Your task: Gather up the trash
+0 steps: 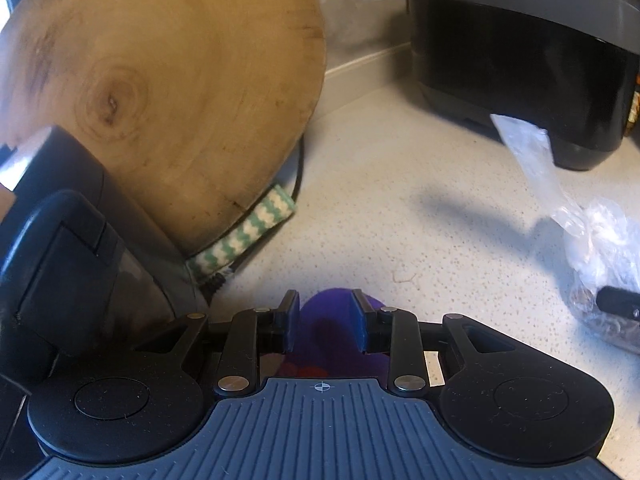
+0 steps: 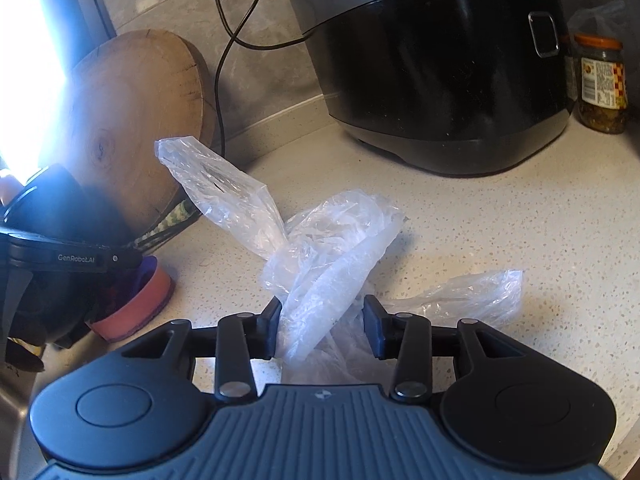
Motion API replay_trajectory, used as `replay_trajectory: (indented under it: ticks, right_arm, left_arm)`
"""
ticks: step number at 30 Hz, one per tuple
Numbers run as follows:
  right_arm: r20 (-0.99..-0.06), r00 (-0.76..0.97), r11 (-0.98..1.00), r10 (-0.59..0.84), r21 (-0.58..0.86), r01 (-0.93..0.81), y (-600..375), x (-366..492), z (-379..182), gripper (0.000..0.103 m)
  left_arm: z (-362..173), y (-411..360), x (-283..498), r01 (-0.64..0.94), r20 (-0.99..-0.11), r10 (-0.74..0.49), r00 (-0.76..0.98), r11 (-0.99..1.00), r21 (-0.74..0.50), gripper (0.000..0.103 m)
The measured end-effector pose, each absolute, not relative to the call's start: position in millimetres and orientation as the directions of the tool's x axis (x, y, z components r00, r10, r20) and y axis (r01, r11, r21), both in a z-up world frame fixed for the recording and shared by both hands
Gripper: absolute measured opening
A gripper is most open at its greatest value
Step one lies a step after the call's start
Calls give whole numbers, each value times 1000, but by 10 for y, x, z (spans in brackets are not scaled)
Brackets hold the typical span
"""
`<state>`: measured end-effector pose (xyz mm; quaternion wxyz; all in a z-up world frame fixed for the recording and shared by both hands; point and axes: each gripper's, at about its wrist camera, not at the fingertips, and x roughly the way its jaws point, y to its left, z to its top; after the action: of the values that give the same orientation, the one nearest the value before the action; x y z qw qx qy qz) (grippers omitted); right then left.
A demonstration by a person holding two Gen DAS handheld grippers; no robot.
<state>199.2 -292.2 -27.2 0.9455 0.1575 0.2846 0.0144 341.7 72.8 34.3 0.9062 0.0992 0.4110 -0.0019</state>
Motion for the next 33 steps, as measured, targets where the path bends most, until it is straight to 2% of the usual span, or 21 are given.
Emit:
replay_trajectory:
  ticks: [12, 15, 18, 20, 21, 24, 25, 30, 32, 33]
  right_arm:
    - [-526, 833, 922, 170, 383, 54, -3040, 1998, -310, 43]
    - [-527, 833, 922, 170, 384, 54, -3038, 1998, -311, 43]
    - [-526, 833, 922, 170, 384, 55, -3034, 1998, -311, 44]
    - [-526, 833, 922, 168, 384, 57, -3034, 1999, -309, 44]
    - [-526, 834, 922, 168, 384, 56, -3036, 2000, -308, 44]
    - [-526, 834, 921, 169, 386, 57, -3031, 1993, -310, 45]
    - [-525, 834, 920, 170, 388, 57, -3031, 1993, -311, 45]
    - [-530, 831, 925, 167, 377, 55, -3005, 2005, -317, 48]
    - [-535, 834, 942, 133, 330, 61, -2944, 1965, -269, 50]
    - [-526, 844, 959, 107, 279, 53, -2869, 1923, -205, 55]
  left_arm:
    - [223, 797, 3466, 77, -771, 5, 636, 995, 71, 32]
    - [247, 831, 3362, 98, -788, -92, 609, 994, -40, 32]
    - [274, 823, 3173, 170, -797, -239, 555, 970, -173, 32]
    - [312, 814, 3007, 211, -783, -284, 554, 957, -198, 33]
    - [351, 815, 2917, 214, -770, -255, 586, 964, -156, 34]
    - [424, 787, 2641, 133, -691, -31, 722, 987, 95, 32]
    - [421, 798, 2567, 116, -675, 0, 737, 985, 127, 32]
    - [386, 983, 2352, 57, -655, -5, 756, 997, 58, 33]
    - [380, 1051, 2233, 54, -641, -36, 767, 998, 8, 33]
    - [381, 1080, 2175, 68, -637, -59, 769, 998, -10, 33]
